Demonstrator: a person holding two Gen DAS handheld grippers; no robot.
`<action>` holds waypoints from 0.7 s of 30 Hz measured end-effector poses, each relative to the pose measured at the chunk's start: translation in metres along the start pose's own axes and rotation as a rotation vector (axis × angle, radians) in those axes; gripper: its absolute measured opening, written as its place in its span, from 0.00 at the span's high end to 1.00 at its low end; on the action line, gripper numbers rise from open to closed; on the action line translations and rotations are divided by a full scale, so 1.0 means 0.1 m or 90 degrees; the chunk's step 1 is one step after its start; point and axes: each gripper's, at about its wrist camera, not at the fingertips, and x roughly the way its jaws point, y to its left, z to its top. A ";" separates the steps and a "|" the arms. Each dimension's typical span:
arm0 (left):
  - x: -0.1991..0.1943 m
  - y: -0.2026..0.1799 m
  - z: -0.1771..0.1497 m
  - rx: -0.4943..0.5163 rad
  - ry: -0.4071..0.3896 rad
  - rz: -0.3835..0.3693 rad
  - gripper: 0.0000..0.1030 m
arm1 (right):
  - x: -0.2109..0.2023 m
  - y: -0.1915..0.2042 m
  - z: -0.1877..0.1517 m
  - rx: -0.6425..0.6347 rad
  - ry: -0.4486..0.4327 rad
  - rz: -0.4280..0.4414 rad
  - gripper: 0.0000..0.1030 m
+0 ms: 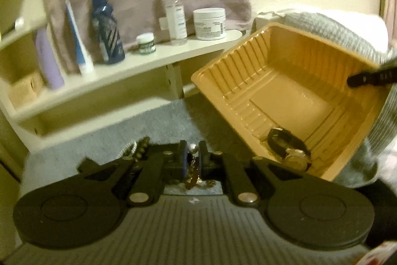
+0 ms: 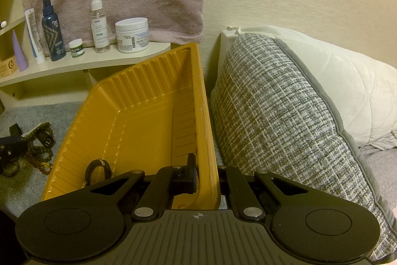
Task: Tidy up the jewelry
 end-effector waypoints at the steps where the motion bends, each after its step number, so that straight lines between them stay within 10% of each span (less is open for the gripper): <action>1: 0.00 -0.01 0.00 0.002 0.000 -0.001 0.93 | 0.00 0.00 0.00 0.000 0.000 0.000 0.96; 12: -0.05 0.02 0.04 0.003 -0.013 0.006 0.93 | 0.00 0.00 0.00 0.001 0.000 -0.001 0.96; 21: 0.16 0.16 -0.37 -0.009 0.080 0.015 0.92 | 0.01 -0.01 0.00 0.003 0.000 -0.001 0.96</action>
